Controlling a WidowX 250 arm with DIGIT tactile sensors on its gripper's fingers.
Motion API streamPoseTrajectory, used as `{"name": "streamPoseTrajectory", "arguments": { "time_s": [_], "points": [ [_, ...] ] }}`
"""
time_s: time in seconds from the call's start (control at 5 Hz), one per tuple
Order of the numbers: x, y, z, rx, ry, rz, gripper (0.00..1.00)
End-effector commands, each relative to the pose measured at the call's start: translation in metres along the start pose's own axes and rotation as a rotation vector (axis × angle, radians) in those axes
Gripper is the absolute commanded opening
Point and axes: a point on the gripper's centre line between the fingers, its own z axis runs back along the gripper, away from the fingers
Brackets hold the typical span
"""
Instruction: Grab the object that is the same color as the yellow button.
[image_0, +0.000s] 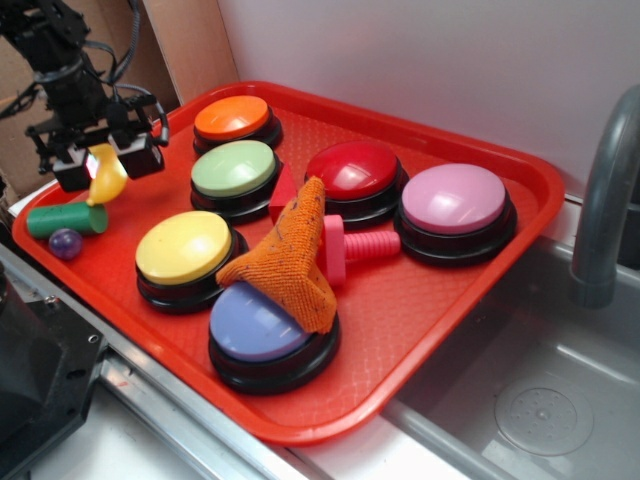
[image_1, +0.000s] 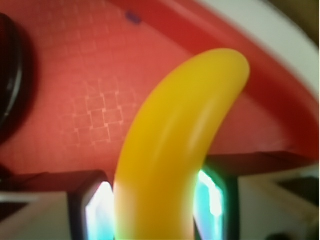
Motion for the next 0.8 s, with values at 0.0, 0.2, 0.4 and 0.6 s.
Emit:
{"name": "streamPoseTrajectory", "arguments": {
  "time_s": [0.0,0.2,0.4,0.6],
  "points": [
    [-0.035,-0.049,0.083,-0.085,0.005,-0.439,0.0],
    [-0.069,-0.064,0.097,-0.078,0.003,-0.579,0.0],
    [-0.096,-0.07,0.104,-0.09,0.015,-0.678,0.0],
    [-0.099,-0.067,0.099,-0.075,0.063,-0.654,0.0]
  ]
}}
